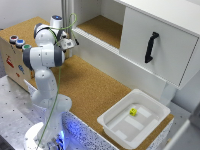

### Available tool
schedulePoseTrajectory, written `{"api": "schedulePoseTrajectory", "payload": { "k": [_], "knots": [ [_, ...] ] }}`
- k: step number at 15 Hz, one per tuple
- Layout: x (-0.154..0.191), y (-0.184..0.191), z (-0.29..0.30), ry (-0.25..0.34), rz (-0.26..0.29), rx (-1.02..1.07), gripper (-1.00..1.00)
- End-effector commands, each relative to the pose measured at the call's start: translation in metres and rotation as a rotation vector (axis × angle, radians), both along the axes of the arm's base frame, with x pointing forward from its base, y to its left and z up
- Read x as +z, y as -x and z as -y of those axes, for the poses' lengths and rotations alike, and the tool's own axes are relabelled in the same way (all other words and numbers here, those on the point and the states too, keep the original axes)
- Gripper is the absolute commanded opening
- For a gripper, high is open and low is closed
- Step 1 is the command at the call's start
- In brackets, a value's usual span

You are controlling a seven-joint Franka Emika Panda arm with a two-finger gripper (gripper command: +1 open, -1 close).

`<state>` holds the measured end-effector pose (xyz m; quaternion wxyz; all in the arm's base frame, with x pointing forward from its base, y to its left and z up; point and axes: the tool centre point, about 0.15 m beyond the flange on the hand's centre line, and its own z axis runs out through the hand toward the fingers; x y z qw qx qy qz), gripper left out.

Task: Pull the drawer

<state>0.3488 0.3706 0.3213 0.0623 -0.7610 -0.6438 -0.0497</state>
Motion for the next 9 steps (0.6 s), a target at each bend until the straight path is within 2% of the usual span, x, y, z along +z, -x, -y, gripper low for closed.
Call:
{"api": "schedulePoseTrajectory", "payload": {
  "k": [1,9],
  "knots": [
    [-0.019,0.001,0.037,0.053,0.014,0.001,-1.0],
    [-0.027,-0.005,0.087,0.097,0.024,-0.019,-1.0]
  ]
}}
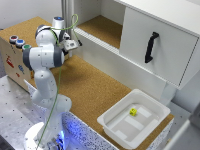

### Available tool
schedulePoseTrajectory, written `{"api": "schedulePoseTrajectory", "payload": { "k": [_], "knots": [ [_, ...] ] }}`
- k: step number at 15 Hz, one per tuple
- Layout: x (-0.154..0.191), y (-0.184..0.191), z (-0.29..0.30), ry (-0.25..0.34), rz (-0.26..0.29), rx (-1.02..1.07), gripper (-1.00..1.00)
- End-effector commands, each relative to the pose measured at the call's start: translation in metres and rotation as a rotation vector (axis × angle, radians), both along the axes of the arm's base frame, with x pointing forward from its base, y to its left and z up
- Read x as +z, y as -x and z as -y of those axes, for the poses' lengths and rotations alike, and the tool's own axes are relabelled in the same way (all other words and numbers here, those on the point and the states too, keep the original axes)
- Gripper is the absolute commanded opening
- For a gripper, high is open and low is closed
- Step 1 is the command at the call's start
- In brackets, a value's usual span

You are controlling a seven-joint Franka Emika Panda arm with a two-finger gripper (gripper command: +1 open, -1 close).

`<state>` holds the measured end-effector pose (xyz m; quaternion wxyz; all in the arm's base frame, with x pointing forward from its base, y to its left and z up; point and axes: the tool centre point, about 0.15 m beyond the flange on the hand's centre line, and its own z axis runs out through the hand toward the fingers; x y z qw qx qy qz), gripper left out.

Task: Pull the drawer

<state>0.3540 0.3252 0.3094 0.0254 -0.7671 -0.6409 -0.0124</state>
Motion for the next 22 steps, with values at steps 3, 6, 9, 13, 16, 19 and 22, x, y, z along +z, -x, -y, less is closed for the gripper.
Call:
{"api": "schedulePoseTrajectory", "payload": {
  "k": [3,6,9,13,16,19,22],
  "knots": [
    [-0.018,-0.002,0.059,-0.012,0.03,-0.026,-1.0],
    [-0.018,-0.009,0.077,-0.034,0.035,-0.044,-1.0],
    [-0.019,-0.016,0.092,-0.045,0.037,-0.06,-1.0],
    [-0.025,-0.025,0.114,-0.026,0.031,-0.028,-1.0],
    [-0.025,-0.031,0.123,-0.016,0.034,0.002,-1.0],
    [-0.025,-0.036,0.136,-0.001,0.039,0.03,-1.0],
    [-0.025,-0.038,0.15,0.014,0.044,0.04,-1.0]
  ]
}}
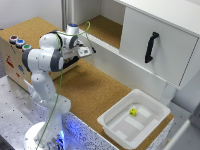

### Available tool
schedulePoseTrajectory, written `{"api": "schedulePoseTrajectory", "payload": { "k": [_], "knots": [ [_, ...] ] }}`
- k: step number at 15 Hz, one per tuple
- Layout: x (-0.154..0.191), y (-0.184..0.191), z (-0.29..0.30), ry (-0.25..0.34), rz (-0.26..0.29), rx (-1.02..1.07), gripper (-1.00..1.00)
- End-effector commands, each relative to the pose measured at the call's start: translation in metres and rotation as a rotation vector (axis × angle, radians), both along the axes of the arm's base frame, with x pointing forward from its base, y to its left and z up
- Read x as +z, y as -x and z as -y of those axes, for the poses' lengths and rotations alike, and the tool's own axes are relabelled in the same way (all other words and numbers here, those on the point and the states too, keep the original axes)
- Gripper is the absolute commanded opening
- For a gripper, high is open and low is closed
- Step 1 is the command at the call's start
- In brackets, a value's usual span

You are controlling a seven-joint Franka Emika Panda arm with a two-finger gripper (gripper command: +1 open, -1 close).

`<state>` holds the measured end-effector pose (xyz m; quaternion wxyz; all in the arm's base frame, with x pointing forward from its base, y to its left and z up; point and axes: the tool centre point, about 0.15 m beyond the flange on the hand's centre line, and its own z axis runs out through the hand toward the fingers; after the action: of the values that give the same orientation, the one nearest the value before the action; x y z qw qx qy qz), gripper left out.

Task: Pull the drawer

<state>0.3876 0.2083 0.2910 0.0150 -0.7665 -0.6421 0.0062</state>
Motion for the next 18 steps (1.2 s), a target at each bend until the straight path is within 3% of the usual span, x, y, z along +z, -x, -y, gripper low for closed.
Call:
{"api": "schedulePoseTrajectory", "payload": {
  "k": [1,9,12,13,18],
  "knots": [
    [-0.006,-0.003,0.037,-0.021,0.062,0.039,-1.0],
    [-0.01,0.0,0.063,0.011,0.074,-0.022,-1.0],
    [0.002,0.003,0.052,-0.025,0.088,-0.023,-1.0],
    [0.009,0.005,0.047,-0.04,0.097,-0.018,1.0],
    [0.066,0.018,0.037,-0.082,0.154,0.035,1.0]
  ]
}}
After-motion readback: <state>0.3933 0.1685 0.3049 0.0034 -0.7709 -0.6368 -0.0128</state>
